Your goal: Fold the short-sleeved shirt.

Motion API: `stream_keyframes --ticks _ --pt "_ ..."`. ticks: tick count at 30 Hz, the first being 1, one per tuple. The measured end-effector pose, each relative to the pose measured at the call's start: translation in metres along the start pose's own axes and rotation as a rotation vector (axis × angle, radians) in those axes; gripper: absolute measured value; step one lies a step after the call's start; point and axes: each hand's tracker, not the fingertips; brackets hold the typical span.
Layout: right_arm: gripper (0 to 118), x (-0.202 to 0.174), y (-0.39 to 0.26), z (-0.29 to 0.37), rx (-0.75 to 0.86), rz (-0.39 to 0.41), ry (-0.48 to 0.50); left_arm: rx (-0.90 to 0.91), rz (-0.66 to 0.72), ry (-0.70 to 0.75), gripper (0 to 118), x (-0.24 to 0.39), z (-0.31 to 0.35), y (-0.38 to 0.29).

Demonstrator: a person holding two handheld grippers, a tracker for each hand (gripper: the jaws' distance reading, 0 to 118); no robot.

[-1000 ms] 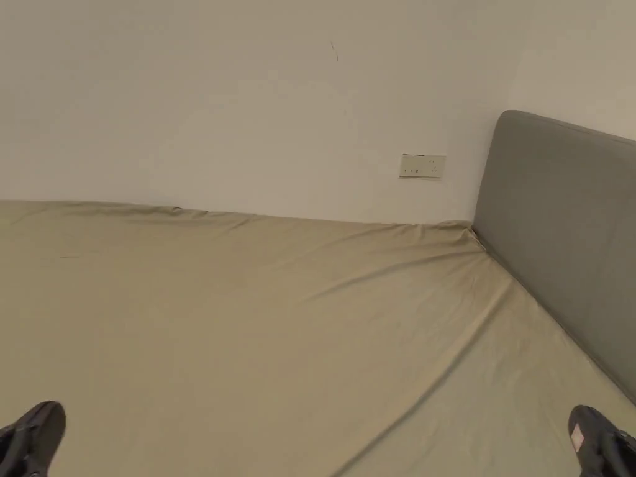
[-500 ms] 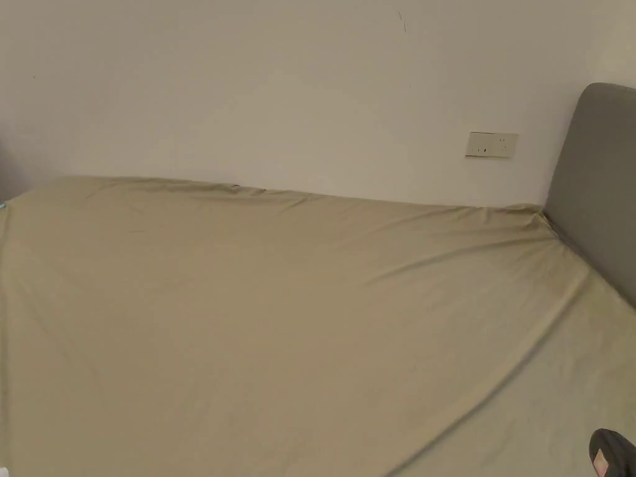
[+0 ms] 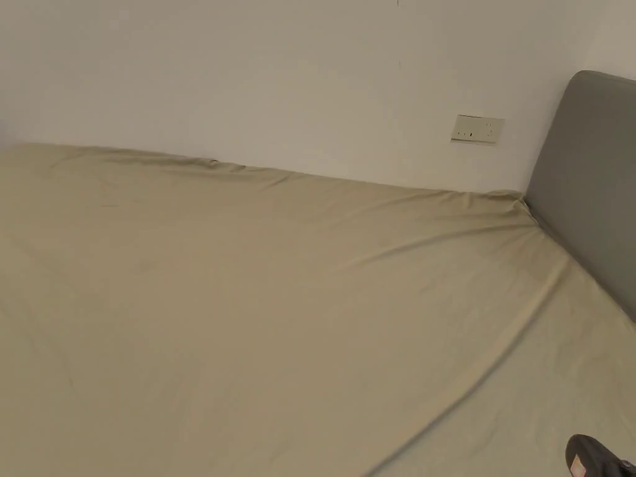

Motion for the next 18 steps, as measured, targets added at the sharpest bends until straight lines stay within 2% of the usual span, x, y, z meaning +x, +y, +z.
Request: stream_keyframes --ticks 1,2,3,4,5,6,7,8,11,12,15,16,18 --pt "1 -0.002 0.0 0.001 0.0 0.003 0.0 0.003 -0.015 0.005 104 0.004 -0.004 0.002" --pt "1 -0.002 0.001 0.001 0.002 0.005 -0.002 -0.003 -0.027 0.015 85 0.008 -0.007 0.004" --pt "1 -0.002 0.002 0.002 0.003 0.007 -0.002 -0.021 -0.039 0.072 54 0.009 -0.011 0.004" --pt "1 -0.002 0.002 0.003 0.004 0.009 -0.003 -0.029 -0.071 0.181 13 0.043 -0.03 -0.032" --pt "1 -0.003 0.003 0.004 0.005 0.013 -0.006 -0.027 -0.094 0.283 6 0.045 -0.035 -0.035" --pt "1 -0.002 0.004 0.004 0.007 0.017 -0.01 -0.031 -0.09 0.309 6 0.045 -0.035 -0.036" --pt "1 -0.001 0.005 0.005 0.008 0.018 -0.013 -0.025 -0.081 0.203 6 0.045 -0.031 -0.036" --pt "1 0.0 0.006 0.007 0.01 0.017 -0.017 -0.008 -0.032 0.18 5 0.039 -0.013 -0.025" --pt "1 0.002 0.009 0.01 0.021 0.014 -0.031 0.07 -0.035 0.186 4 0.042 0.016 -0.023" --pt "1 0.004 0.01 0.01 0.024 0.013 -0.036 0.083 -0.015 0.167 4 0.02 0.033 -0.003" --pt "1 0.003 0.012 0.012 0.032 0.014 -0.042 0.202 -0.048 0.286 4 0.021 0.066 0.008" --pt "1 0.004 0.012 0.013 0.035 0.011 -0.043 0.228 -0.022 0.298 4 0.041 0.078 0.009" --pt "1 0.003 0.011 0.014 0.042 0.007 -0.041 0.254 -0.015 0.346 4 0.041 0.1 0.012"
